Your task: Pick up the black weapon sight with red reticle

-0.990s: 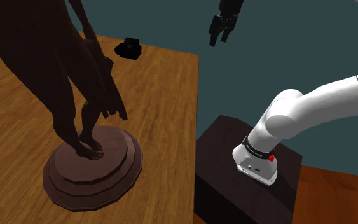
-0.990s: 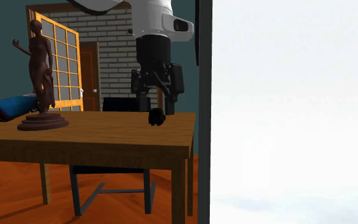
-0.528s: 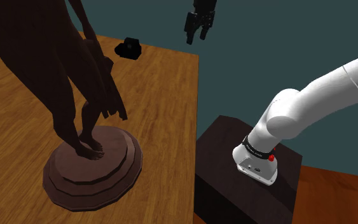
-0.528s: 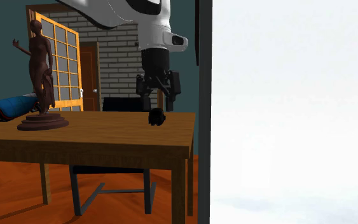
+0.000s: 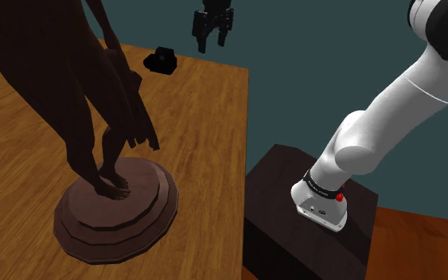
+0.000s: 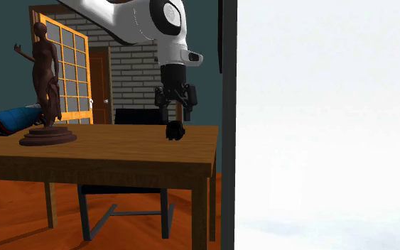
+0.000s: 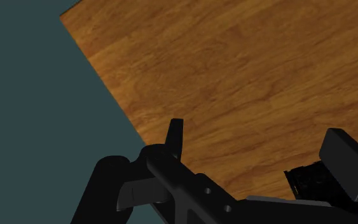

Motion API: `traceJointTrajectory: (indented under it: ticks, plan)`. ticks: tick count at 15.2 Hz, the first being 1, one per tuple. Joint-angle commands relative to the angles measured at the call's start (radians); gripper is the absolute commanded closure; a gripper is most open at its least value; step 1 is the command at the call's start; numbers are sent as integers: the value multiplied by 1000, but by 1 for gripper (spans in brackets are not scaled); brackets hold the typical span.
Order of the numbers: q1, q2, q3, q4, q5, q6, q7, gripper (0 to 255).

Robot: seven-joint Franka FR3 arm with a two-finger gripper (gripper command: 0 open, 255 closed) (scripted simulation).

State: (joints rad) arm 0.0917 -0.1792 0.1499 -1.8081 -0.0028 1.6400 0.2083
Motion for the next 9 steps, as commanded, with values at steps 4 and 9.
traceJointTrajectory:
  ticks: [4,9]
  plan:
    - [36,176,52,189,-33,-18,61,0]
    - [82,357,86,409,-80,-67,110,0]
